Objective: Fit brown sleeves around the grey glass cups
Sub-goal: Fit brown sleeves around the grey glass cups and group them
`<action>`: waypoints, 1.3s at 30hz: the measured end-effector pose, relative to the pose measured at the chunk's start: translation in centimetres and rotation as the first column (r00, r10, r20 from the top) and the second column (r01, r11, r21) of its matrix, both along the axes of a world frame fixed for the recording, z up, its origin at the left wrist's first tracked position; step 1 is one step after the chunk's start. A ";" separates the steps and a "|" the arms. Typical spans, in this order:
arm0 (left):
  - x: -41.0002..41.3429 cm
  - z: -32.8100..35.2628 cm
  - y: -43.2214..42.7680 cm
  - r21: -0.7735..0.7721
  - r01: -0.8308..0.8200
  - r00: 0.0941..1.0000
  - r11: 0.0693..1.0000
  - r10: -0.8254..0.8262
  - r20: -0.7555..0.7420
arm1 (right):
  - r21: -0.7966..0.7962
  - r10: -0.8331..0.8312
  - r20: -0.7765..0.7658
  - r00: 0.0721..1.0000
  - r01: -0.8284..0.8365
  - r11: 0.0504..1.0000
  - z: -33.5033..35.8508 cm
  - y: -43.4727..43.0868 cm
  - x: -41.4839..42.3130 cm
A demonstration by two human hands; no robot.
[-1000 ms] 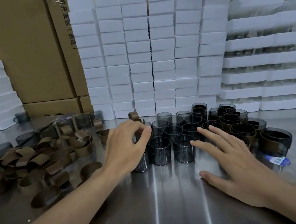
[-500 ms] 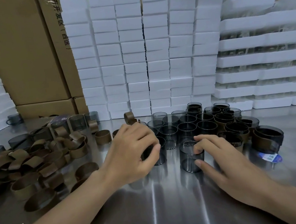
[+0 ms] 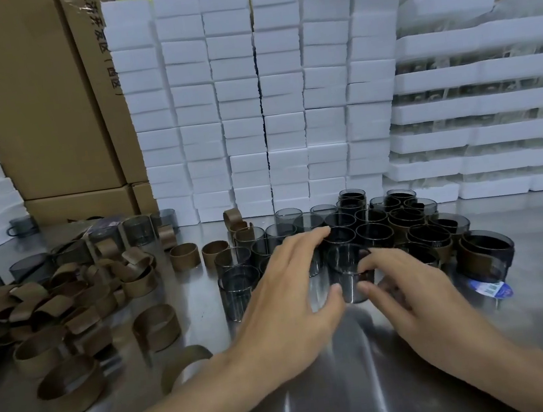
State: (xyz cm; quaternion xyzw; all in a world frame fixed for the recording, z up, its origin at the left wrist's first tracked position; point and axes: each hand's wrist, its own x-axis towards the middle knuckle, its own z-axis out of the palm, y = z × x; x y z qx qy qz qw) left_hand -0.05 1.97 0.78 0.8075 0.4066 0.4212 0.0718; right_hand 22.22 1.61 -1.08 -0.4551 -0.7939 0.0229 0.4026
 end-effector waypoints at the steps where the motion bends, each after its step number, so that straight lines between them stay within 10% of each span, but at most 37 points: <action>1: 0.1 -0.3 0.1 -0.022 0.002 1.000 1.000 -0.002 0.019 | 0.042 0.003 -0.046 0.999 -0.001 0.999 0.2 -0.1 -0.1; 24: 0.3 -1.2 -0.1 0.050 0.088 0.907 0.995 -0.101 0.409 | 0.347 0.236 -0.184 0.954 -0.162 0.924 1.8 -2.3 -1.8; 32: 0.6 -1.2 -0.6 0.041 0.113 0.914 0.993 -0.120 0.386 | 0.068 0.260 -0.596 0.760 -0.275 0.959 1.7 -2.8 -3.0; 39: 0.6 -0.7 -0.6 0.116 0.013 0.882 0.993 -0.066 0.466 | -0.030 0.175 -0.575 0.799 -0.235 0.972 1.7 -3.0 -3.0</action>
